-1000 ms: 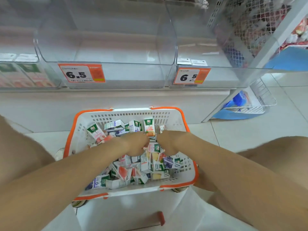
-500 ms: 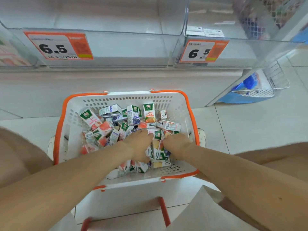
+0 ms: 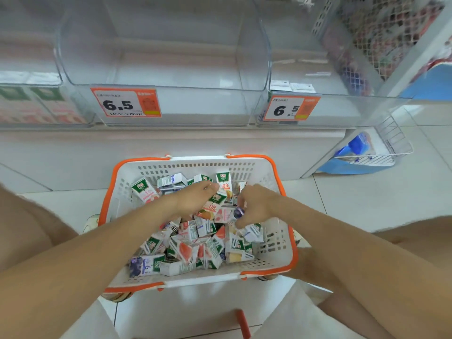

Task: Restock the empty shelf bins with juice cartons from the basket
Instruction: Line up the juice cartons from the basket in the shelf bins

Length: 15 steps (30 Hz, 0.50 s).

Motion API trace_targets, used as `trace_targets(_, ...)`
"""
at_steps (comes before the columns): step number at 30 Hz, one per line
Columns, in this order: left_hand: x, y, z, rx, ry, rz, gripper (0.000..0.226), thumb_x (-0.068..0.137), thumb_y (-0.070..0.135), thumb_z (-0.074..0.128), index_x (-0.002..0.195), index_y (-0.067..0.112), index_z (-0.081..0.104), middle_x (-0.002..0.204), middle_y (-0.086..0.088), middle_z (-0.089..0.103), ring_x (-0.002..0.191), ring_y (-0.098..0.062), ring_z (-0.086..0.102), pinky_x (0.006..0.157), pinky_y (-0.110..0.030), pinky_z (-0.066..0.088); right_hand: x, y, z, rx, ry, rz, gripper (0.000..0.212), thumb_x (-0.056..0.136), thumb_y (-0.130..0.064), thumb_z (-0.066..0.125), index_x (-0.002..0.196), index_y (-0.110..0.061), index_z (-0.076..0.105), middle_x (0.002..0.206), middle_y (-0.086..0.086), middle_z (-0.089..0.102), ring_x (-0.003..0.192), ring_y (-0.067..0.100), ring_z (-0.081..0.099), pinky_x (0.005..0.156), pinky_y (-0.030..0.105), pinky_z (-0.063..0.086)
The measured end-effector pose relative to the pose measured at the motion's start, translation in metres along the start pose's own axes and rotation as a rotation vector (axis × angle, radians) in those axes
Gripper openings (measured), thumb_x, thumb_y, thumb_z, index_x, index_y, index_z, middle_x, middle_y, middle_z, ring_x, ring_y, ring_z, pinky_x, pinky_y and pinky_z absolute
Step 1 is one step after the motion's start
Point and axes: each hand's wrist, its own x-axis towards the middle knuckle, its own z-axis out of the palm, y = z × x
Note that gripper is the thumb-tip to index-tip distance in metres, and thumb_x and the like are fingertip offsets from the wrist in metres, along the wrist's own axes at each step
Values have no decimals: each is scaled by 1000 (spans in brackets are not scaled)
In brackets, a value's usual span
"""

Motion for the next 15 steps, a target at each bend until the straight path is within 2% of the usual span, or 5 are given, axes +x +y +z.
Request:
trace_targets(2, -13, 9, -7, -70, 38, -12, 69, 106, 65, 30, 164, 29, 26, 162, -5, 40, 142, -33, 46, 102, -47, 47, -12, -7, -25, 275, 79, -24, 60, 77, -49, 79, 108, 0, 68, 78, 10, 63, 76, 34, 65, 68, 35, 49)
trace_targets(5, -31, 18, -21, -103, 167, 23, 70, 101, 71, 39, 154, 26, 45, 129, -23, 62, 109, -37, 65, 100, -55, 56, -27, -17, -49, 659, 119, -34, 50, 86, -44, 71, 115, -4, 60, 80, 4, 52, 70, 23, 52, 68, 37, 42)
trace_targets(7, -46, 30, -31, -161, 223, 99, 62, 99, 70, 48, 137, 22, 59, 125, -31, 64, 95, -42, 69, 91, -54, 62, -37, -26, -60, 863, 151, -49, 47, 84, -47, 69, 115, -13, 65, 89, 11, 58, 78, 25, 60, 74, 41, 48)
trace_targets(12, -91, 63, -57, -143, 368, 272, 56, 99, 61, 59, 112, 7, 67, 101, -26, 73, 84, -41, 75, 72, -50, 66, -68, -50, -91, 1123, 411, -125, 44, 76, -47, 69, 112, -23, 66, 101, 6, 70, 80, 23, 68, 77, 48, 51)
trace_targets(15, -113, 79, -73, -169, 327, 310, 50, 100, 51, 62, 114, 3, 64, 99, -21, 77, 83, -37, 78, 77, -47, 66, -92, -61, -110, 1243, 505, -145, 45, 76, -37, 68, 113, -12, 62, 98, 12, 70, 74, 25, 71, 79, 47, 49)
